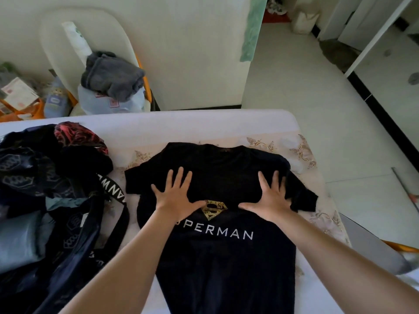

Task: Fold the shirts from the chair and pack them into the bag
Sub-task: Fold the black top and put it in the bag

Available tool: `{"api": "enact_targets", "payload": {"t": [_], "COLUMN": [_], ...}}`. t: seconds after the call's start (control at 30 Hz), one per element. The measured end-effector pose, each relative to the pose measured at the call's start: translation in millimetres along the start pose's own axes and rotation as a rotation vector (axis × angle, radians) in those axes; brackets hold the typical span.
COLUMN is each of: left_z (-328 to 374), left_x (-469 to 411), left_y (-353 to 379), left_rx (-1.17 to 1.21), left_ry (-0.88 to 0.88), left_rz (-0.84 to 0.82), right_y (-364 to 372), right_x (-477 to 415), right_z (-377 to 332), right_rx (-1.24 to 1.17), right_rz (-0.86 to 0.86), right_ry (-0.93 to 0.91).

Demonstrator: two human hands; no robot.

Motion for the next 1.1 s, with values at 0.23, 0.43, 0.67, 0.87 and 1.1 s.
{"api": "enact_targets", "payload": {"t": [0.23, 0.43, 0.67, 0.87, 1.1], "left_z": [-37.7, -27.7, -25.8, -40.7, -40.9], "left_x": [-1.9, 28.7, 105.5, 150.9, 174.2], "left_y": [2.7, -4.5, 32.3, 91.6, 104.0], "left_rx": [0.043, 0.130, 0.236, 0.203, 0.125], "left_ry": [-0.126, 0.013, 0.271, 0.369, 0.395], "left_rz": [-0.005, 0.310, 0.550, 0.354, 0.235], "right_y": [-31.6, -13.7, 93.4, 148.9, 137.3], "right_x": [-47.6, 0.8, 131.7, 171.2, 175.8], "right_z": [-48.3, -74.1, -120.1, -117.2, -109.2], "right_rx": [0.258, 0.395, 0.156, 0.416, 0.233], "right_rz": [-0.044, 0.319, 0.113, 0.012, -0.035], "right_ry": [-0.230, -0.333, -0.723, -0.542, -0.512]}}
Point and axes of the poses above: each hand's wrist, its own x-axis away from the middle knuckle, its own y-axis out of the palm, z = x × y, the point moved 6 cm from there along -x, towards the middle knuckle, and after that the axes turned 9 degrees about -z, right-handed, at the moved point
